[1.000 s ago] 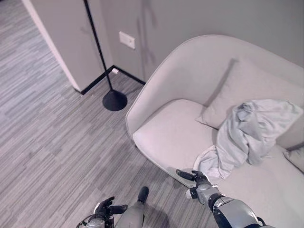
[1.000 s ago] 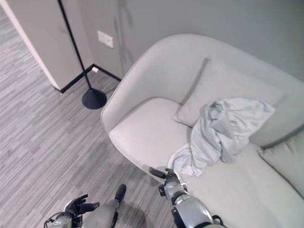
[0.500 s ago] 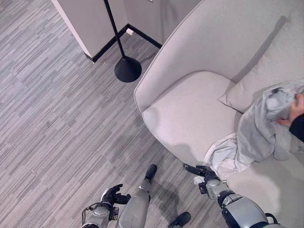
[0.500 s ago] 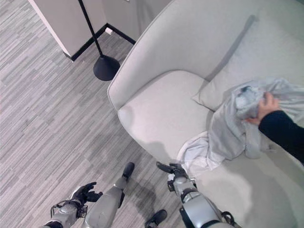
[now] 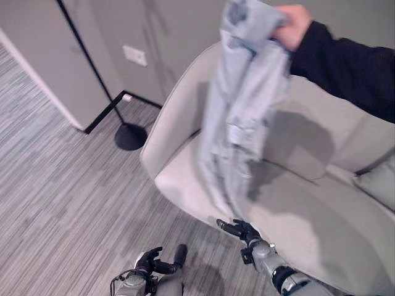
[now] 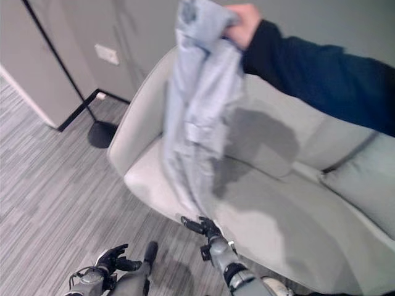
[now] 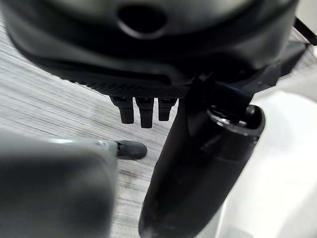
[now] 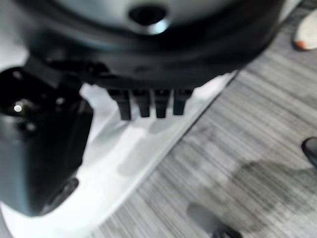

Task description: Hang the clothes on the sofa on the clothes rack.

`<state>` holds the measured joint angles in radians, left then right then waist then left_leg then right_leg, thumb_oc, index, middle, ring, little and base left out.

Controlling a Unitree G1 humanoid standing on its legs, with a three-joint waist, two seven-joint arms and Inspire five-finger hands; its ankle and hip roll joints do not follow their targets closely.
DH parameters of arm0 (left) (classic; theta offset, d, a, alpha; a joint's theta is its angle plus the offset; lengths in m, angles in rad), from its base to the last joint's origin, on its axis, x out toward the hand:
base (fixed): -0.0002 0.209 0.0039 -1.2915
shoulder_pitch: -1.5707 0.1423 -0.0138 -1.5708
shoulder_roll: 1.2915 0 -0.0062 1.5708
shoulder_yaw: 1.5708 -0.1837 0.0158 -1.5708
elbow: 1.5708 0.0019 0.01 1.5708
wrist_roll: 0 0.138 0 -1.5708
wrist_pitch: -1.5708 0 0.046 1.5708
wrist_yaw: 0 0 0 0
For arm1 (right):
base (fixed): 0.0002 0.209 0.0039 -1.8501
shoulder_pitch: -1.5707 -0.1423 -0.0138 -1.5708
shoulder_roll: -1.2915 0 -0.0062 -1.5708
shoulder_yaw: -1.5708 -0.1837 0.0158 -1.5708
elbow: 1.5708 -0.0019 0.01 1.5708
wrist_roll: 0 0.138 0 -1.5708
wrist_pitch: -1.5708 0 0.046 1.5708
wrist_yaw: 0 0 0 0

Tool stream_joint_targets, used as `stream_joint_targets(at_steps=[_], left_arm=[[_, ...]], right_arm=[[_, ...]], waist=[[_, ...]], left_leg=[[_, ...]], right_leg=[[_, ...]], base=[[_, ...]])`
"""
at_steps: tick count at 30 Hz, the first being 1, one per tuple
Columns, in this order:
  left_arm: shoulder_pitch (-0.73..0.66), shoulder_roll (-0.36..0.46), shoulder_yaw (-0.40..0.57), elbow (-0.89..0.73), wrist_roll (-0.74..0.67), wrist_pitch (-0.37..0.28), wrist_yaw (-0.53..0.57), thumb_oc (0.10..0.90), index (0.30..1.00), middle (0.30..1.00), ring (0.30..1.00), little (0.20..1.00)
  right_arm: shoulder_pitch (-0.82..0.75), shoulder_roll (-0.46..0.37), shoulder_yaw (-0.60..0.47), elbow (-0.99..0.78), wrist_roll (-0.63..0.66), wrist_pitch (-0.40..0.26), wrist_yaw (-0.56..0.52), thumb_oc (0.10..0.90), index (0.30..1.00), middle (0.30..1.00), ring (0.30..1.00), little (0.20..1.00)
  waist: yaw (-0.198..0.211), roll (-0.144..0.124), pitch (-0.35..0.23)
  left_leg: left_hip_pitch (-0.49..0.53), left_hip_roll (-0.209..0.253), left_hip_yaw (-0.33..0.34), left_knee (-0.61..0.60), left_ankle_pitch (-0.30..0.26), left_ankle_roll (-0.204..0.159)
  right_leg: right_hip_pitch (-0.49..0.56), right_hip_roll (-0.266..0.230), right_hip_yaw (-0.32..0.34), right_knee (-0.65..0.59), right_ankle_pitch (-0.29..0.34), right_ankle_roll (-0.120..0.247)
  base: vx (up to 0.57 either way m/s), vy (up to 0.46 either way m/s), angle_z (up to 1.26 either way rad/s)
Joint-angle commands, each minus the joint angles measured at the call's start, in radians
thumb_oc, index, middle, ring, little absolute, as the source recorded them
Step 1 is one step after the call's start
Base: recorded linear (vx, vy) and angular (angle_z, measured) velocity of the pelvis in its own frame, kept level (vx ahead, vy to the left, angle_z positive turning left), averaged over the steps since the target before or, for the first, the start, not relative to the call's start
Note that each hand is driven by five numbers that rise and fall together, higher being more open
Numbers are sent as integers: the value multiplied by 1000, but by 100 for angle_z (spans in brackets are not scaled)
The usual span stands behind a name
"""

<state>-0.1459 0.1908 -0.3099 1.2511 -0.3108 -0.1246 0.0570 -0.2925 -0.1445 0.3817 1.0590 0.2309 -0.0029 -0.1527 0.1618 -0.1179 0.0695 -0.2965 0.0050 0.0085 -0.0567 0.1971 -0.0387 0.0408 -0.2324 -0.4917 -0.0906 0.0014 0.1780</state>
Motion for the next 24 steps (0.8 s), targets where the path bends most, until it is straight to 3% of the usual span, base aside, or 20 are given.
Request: stream_joint_targets(at_steps=[1, 9, 15, 21, 24], left_arm=[[33, -24, -19, 64, 33, -12, 19, 800, 900, 900, 900, 900], [72, -36, 26, 30, 73, -18, 32, 800, 900, 900, 900, 900], [78, -47, 56, 37, 63, -23, 38, 800, 900, 900, 900, 900], [102, -21, 91, 37, 44, -31, 40, 800, 900, 900, 900, 900], [117, 9, 114, 43, 45, -37, 42, 800, 900, 900, 900, 900]], right_arm=[[-8, -54, 17, -112, -21, -40, 26, 800, 900, 900, 900, 900], [165, -204, 56, -588, -327, -54, 61, 800, 900, 900, 900, 900], [172, -246, 21, -679, -394, -76, 39, 800, 900, 900, 900, 900], [89, -268, -6, -696, -337, -106, 13, 800, 900, 900, 900, 900], [-45, -293, 8, -644, -388, -112, -32, 800, 900, 900, 900, 900]], waist=[[18, 56, -12], [-24, 62, -32], [-28, 65, -35], [-2, 48, -17], [47, 30, 24]], left_leg=[[11, 134, 23, -3, -88, -83], [144, 169, 78, -1, -113, -89], [179, 170, 90, 6, -130, -82], [165, 162, 84, 18, -136, -71], [121, 157, 70, 54, -147, -66]], right_leg=[[44, -63, -12, 9, -2, 27], [122, -57, 25, 17, -29, 21], [142, -58, 33, 21, -28, 21], [129, -63, 31, 28, -12, 21], [111, -63, 25, 32, -4, 20]], base=[[6, -15, -32], [14, -12, -28], [19, 24, -4], [6, 34, 2], [-24, -1, 0]])
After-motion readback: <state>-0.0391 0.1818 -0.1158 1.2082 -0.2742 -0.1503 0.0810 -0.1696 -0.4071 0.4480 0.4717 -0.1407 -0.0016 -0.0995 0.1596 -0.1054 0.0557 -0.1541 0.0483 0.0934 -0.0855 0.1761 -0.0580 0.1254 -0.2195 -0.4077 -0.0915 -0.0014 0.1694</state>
